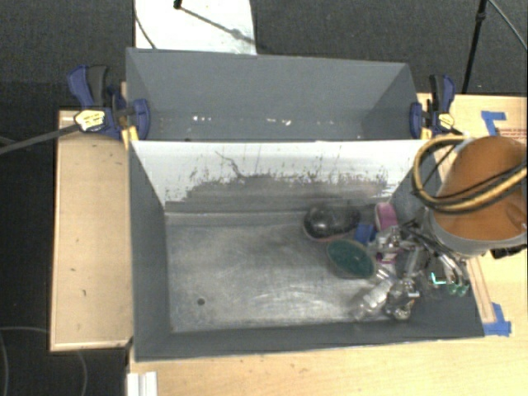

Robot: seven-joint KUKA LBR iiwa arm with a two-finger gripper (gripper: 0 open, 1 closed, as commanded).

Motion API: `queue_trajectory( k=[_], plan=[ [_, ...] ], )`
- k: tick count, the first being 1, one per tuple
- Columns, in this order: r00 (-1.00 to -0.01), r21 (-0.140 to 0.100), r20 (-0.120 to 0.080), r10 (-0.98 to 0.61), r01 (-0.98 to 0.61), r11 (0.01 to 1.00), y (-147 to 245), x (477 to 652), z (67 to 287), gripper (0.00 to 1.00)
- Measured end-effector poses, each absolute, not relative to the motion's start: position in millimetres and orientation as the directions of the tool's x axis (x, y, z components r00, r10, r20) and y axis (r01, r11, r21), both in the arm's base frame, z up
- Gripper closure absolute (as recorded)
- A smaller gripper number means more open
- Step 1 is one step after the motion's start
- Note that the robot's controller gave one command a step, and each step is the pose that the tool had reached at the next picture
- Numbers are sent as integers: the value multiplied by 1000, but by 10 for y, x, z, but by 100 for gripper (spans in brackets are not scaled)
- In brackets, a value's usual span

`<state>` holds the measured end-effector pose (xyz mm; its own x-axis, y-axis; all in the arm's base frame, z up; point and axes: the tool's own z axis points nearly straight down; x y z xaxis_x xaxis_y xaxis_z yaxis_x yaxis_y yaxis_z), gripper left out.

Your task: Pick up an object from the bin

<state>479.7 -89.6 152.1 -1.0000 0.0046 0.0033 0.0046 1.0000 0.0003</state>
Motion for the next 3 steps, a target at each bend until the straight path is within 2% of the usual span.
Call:
queue_trajectory(
  k=[1,2,3],
  plan=[
    [-999,-1,7,-32,-32,999,-588,5604,779,0],
    [-999,-1,5,-36,-36,999,-582,5619,778,100],
    [-968,-4,-10,-250,-250,968,-657,5698,2161,100]
  ],
)
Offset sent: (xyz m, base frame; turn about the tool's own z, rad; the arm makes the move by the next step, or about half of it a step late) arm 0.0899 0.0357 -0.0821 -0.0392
